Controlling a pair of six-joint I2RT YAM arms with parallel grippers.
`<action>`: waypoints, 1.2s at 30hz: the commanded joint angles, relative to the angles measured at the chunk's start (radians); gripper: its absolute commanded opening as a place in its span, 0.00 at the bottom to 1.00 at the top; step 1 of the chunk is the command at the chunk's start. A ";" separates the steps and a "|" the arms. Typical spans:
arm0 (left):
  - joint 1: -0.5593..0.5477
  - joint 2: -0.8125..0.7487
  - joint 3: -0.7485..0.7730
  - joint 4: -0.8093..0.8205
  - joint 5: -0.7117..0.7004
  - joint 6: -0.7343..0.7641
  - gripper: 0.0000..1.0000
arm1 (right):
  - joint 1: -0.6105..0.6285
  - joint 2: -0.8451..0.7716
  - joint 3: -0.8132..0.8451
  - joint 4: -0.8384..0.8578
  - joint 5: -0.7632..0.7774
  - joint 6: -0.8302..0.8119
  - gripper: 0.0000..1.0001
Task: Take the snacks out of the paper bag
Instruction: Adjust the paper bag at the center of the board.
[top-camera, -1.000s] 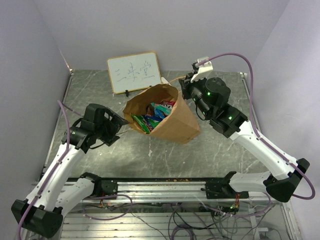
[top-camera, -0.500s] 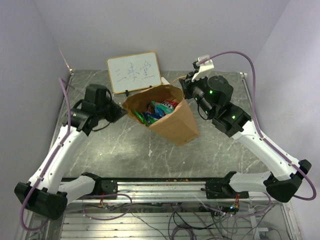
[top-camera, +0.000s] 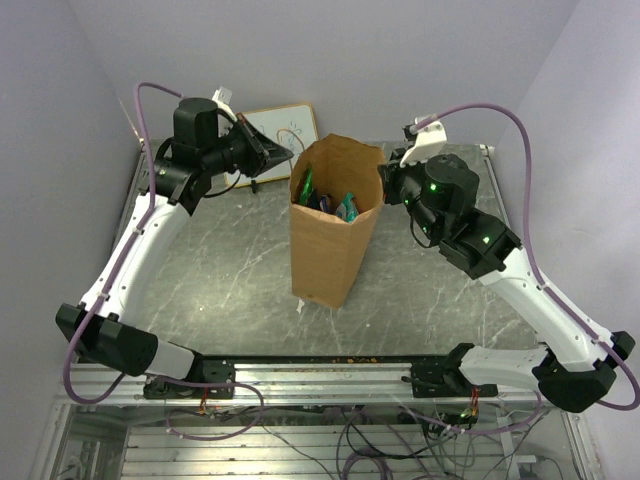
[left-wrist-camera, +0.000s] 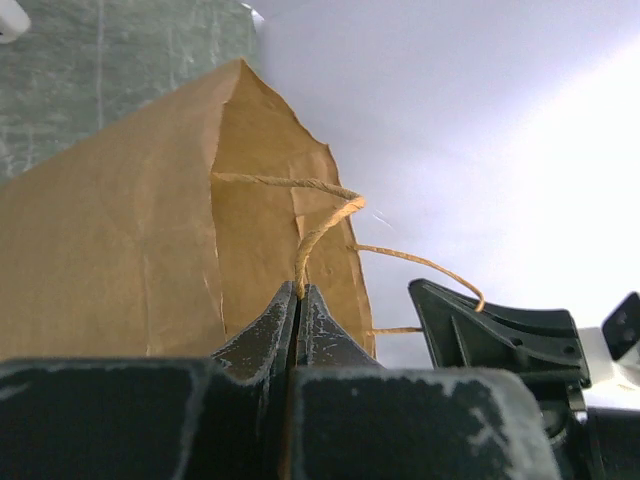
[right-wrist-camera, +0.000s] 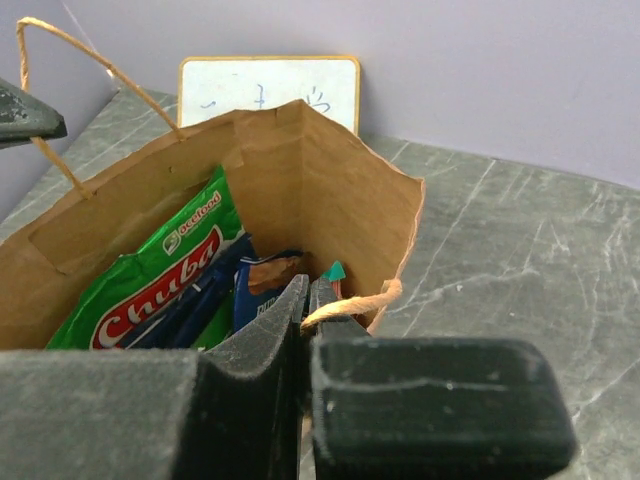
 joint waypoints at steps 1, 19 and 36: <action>0.006 -0.064 -0.010 0.127 0.106 -0.025 0.07 | -0.005 -0.042 0.009 0.031 -0.064 0.052 0.00; 0.006 -0.033 -0.019 0.006 0.121 -0.012 0.07 | -0.005 -0.011 0.024 0.116 -0.028 0.028 0.00; -0.069 -0.330 -0.414 -0.222 -0.102 -0.035 0.07 | -0.004 0.012 -0.058 0.170 -0.474 0.030 0.00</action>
